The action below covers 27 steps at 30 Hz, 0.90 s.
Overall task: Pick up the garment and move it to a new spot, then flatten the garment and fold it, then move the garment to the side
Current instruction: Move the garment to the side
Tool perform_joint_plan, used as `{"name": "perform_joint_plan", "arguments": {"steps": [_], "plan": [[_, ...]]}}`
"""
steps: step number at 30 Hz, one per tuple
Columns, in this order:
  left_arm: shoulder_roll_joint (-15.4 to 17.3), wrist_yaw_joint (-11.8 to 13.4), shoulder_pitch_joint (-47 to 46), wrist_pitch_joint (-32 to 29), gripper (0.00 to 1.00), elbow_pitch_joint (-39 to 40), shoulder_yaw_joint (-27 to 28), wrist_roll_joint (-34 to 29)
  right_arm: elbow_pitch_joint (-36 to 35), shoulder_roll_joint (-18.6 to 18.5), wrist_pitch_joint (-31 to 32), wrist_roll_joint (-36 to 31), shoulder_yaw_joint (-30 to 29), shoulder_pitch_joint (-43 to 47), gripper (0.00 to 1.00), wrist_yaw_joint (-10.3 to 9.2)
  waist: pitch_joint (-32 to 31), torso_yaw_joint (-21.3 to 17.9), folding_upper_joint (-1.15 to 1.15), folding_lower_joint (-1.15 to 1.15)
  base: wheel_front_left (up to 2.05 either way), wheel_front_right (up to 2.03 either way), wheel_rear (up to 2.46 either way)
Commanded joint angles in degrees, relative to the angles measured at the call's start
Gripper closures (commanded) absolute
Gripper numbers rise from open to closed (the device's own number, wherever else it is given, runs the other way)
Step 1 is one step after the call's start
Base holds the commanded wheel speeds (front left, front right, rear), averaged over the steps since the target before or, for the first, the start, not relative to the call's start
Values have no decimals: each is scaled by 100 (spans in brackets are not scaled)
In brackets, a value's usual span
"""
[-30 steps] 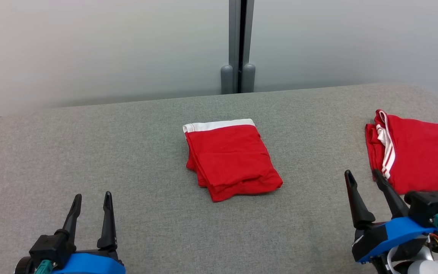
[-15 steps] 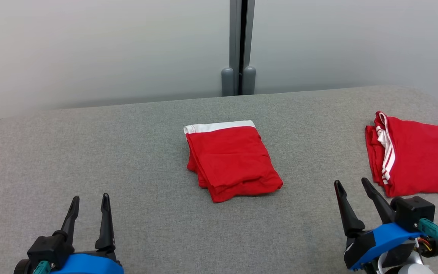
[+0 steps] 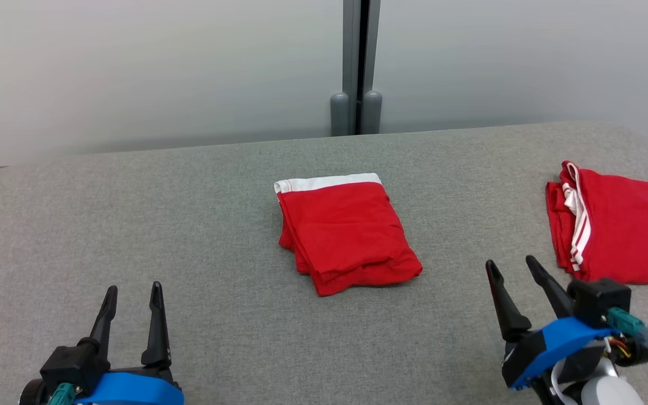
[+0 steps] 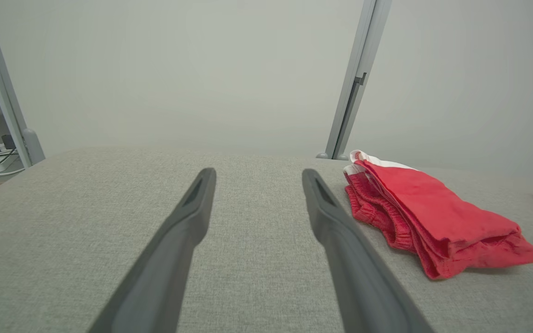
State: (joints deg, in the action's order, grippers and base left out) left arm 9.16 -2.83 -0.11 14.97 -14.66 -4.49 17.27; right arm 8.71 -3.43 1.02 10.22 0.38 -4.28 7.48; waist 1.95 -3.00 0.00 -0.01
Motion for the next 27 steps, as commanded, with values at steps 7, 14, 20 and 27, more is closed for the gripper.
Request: {"name": "perform_joint_plan", "arguments": {"steps": [7,14,20,27], "plan": [[3,-7,-239,2,0,70,-79,33,445,-114,945,139,73,-1102,0,3,283,297,0,1,0,0,0],[-15,-70,-470,10,0,113,-200,-14,1767,-99,2163,123,-291,-2474,0,3,613,795,0,1,0,0,0],[-47,-135,-685,18,0,144,-311,-70,2863,-12,2438,-207,-885,-3346,0,3,900,1215,0,1,0,0,0],[-120,-190,-889,23,0,107,-388,-109,3921,43,2307,-680,-1428,-3925,0,3,1164,1545,0,1,0,0,0]]}}
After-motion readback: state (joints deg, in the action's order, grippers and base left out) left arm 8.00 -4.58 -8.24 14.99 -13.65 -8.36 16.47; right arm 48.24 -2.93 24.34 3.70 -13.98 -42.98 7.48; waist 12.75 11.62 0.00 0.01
